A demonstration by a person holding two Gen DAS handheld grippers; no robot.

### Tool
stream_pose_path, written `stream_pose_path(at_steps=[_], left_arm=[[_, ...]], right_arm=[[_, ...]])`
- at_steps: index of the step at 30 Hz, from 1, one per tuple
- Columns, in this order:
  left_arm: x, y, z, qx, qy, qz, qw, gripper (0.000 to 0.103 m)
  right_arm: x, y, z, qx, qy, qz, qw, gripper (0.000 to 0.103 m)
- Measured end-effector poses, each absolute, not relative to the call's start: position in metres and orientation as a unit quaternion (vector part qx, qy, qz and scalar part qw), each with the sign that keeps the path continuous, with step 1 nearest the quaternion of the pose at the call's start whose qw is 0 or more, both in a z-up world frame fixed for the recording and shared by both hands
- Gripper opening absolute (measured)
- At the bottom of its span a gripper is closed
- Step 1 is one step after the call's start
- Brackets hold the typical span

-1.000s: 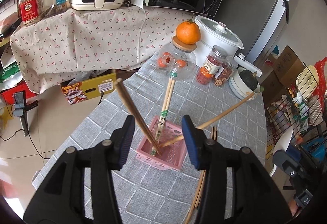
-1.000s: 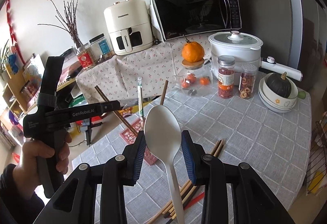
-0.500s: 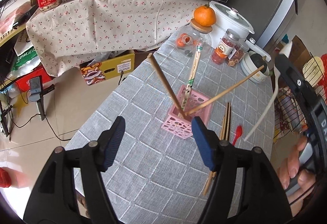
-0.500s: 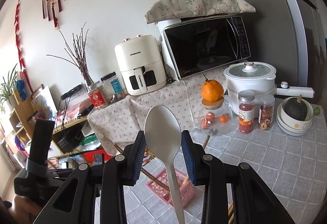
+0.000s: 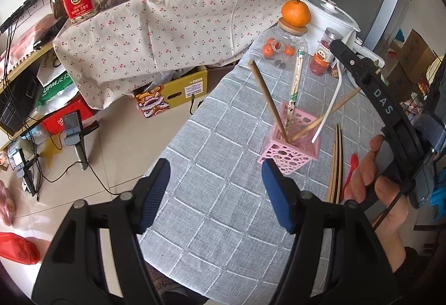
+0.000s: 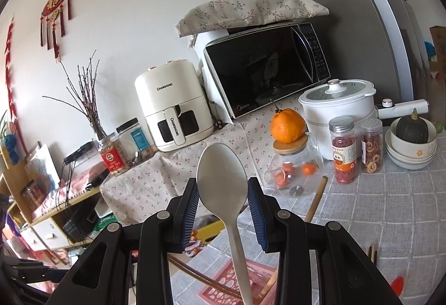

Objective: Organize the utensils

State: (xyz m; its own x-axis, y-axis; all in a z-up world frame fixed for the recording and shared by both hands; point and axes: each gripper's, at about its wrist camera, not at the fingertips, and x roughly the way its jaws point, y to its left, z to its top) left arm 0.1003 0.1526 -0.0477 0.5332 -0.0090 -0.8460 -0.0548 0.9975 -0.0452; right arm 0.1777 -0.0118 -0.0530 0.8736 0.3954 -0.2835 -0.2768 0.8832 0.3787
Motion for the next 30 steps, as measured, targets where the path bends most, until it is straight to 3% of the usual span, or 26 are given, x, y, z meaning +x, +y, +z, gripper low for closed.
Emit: stream_pose_path(at_steps=[8,15,20,30], left_arm=[[0.101,0.150,-0.049,-0.031,0.484,0.012,0.874,0.069],[0.102,0.145,-0.050,-0.033,0.487,0.010,0.873,0.069],[0.100,0.139,-0.050,-0.037,0.488,0.001,0.872,0.069],[0.095,0.112,-0.055,-0.055,0.500,-0.031,0.864,0.079]], right_arm=[[0.180,-0.006,-0.075,0.158,0.196,0.170,0.953,0.038],[0.174,-0.012,-0.064,0.135,0.211,0.182,0.951,0.045],[0.162,-0.022,-0.036,0.096,0.222,0.199,0.950,0.059],[0.136,-0.082,-0.015,0.060,0.304,0.176,0.934,0.072]])
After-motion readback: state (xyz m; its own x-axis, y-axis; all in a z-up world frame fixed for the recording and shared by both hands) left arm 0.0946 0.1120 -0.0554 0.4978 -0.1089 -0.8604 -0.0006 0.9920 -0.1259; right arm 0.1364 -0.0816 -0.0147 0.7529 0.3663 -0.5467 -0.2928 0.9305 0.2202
